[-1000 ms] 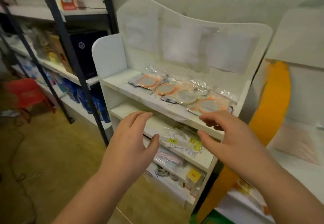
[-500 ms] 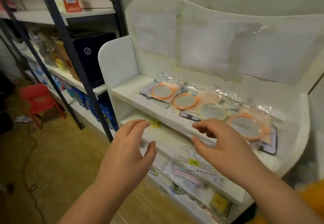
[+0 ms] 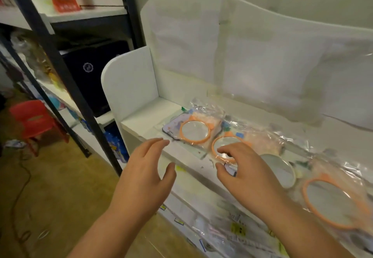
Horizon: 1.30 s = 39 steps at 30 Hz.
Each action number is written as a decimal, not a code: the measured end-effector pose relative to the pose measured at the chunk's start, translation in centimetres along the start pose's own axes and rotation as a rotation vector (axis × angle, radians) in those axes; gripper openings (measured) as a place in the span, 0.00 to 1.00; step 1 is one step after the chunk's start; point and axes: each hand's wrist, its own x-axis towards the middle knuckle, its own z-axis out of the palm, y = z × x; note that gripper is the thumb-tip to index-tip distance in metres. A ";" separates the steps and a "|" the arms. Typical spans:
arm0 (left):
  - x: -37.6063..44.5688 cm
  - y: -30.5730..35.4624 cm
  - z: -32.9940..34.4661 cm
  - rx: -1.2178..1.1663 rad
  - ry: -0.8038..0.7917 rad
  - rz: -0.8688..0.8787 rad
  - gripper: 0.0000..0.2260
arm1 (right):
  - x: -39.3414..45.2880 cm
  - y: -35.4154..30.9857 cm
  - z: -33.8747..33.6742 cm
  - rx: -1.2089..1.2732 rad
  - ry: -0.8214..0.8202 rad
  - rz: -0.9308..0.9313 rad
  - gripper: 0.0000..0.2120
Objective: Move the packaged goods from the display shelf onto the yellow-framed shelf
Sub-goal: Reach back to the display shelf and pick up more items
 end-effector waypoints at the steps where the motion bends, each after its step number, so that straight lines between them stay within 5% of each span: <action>1: 0.8 -0.6 0.2 -0.005 -0.003 0.007 0.25 | 0.6 0.1 0.4 -0.021 -0.010 0.011 0.16; 20: 17.8 -14.3 2.5 -0.200 -0.258 0.251 0.26 | 13.5 -1.7 14.9 -0.524 -0.074 0.200 0.31; 25: 19.5 -15.8 3.8 -0.214 -0.301 0.322 0.25 | 13.3 -2.2 15.8 -0.555 -0.008 0.196 0.23; 32: 21.3 -16.5 6.3 -0.195 -0.342 0.340 0.22 | 12.7 -2.7 15.5 -0.328 0.206 0.227 0.17; 39: 24.2 -14.4 10.4 -0.165 -0.401 0.194 0.32 | 12.9 -6.8 12.6 0.368 0.697 0.598 0.10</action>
